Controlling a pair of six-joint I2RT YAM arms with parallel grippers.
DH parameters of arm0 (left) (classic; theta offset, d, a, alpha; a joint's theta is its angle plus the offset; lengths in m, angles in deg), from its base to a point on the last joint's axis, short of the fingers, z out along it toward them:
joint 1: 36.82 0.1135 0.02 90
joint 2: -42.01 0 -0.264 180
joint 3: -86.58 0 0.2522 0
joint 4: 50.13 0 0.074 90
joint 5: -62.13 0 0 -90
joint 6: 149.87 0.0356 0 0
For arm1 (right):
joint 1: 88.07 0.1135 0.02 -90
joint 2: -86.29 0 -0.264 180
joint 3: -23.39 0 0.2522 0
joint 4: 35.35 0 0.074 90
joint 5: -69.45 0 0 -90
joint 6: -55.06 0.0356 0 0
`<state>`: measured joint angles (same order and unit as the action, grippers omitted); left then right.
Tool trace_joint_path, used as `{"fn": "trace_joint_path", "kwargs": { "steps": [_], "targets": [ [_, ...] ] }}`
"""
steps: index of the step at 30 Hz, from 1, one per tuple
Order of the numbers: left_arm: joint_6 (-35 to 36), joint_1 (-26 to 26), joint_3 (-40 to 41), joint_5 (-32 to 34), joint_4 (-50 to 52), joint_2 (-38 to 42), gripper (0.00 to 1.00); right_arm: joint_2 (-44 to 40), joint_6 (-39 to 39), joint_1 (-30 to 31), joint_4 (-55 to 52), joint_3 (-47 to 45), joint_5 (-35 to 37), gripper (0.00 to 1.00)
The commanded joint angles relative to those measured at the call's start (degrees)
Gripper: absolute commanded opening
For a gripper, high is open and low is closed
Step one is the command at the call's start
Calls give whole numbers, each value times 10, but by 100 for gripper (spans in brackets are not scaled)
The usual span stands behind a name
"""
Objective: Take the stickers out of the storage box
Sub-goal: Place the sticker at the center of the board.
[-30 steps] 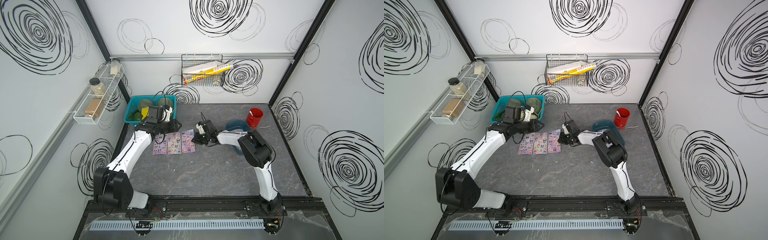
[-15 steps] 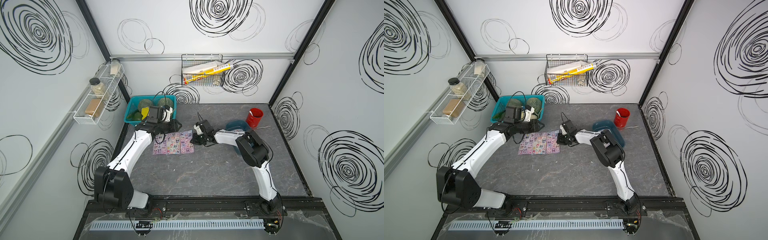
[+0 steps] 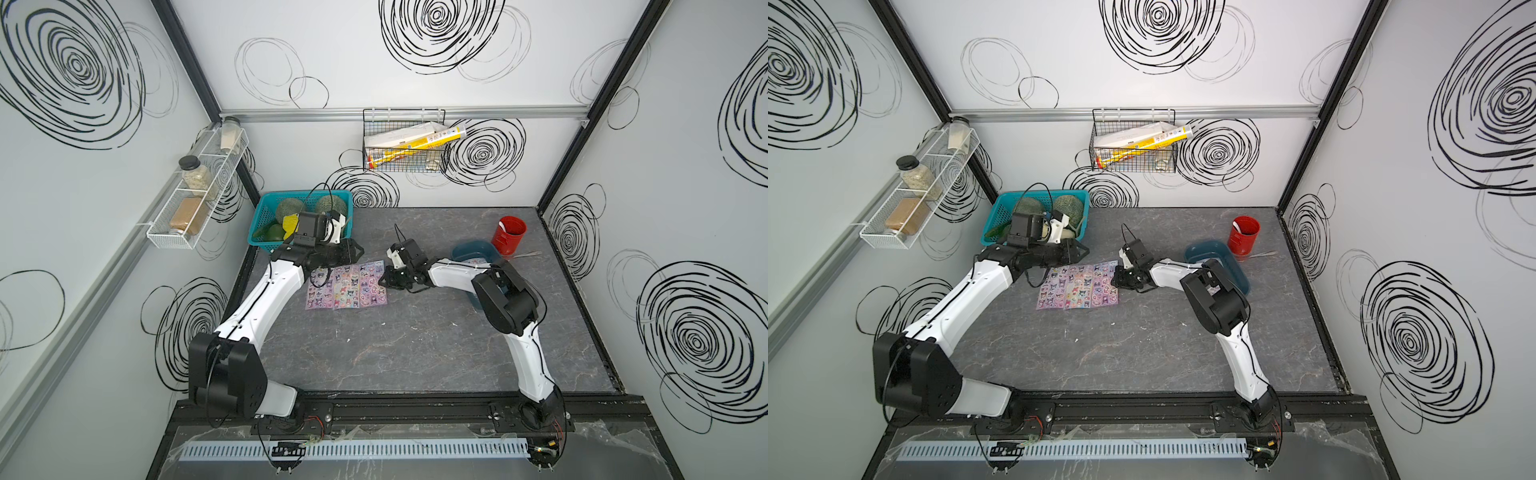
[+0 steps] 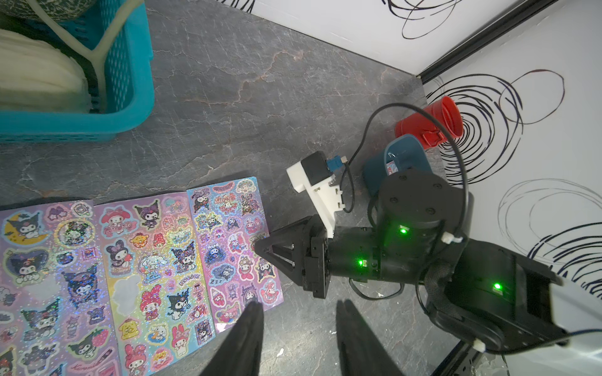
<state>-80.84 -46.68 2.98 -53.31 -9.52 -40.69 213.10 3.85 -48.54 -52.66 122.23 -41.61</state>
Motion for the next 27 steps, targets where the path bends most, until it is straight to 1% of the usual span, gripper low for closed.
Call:
{"fn": "trace_joint_path", "kwargs": {
  "steps": [1,3,6,18,22,27],
  "targets": [
    [8,-4,-5,0,-22,-4,43,-23,-8,2,-31,-5,16,26],
    [8,-4,-6,-1,-21,-4,43,-29,-11,2,-34,-8,22,28],
    [8,-5,-6,0,-22,-4,43,-36,-12,2,-36,-10,25,30],
    [8,-8,-2,2,-27,-7,43,-66,-21,1,-48,-18,38,31],
    [4,-9,10,1,-44,-16,43,-111,-37,0,-42,-41,62,31],
    [1,-22,9,3,-53,-30,43,-204,-62,-27,-71,-79,105,32]
  ]
}}
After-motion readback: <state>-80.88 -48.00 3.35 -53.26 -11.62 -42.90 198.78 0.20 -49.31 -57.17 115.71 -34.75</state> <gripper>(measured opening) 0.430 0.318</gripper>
